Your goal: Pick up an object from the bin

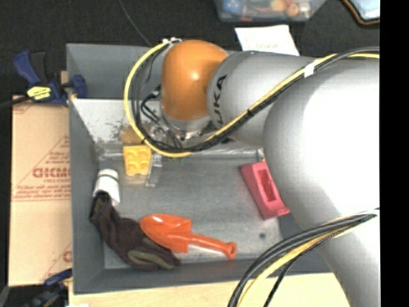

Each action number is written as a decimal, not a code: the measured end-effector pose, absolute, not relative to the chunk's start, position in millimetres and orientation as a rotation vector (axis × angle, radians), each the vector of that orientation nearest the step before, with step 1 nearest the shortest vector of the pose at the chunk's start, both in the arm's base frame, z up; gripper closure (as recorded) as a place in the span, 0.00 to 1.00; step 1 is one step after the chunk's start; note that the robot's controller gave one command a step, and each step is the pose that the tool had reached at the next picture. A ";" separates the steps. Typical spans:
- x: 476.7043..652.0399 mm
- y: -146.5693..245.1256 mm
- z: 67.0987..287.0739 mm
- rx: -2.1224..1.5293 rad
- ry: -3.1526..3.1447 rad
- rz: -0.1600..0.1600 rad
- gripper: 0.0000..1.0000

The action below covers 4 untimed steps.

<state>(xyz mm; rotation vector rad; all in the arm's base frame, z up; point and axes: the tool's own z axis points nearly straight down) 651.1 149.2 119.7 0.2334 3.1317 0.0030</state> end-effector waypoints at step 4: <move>659.7 175.0 80.1 0.435 3.091 0.012 1.00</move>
Offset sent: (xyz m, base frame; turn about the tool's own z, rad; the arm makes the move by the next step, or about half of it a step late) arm 0.0029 0.0278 -0.0497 0.1331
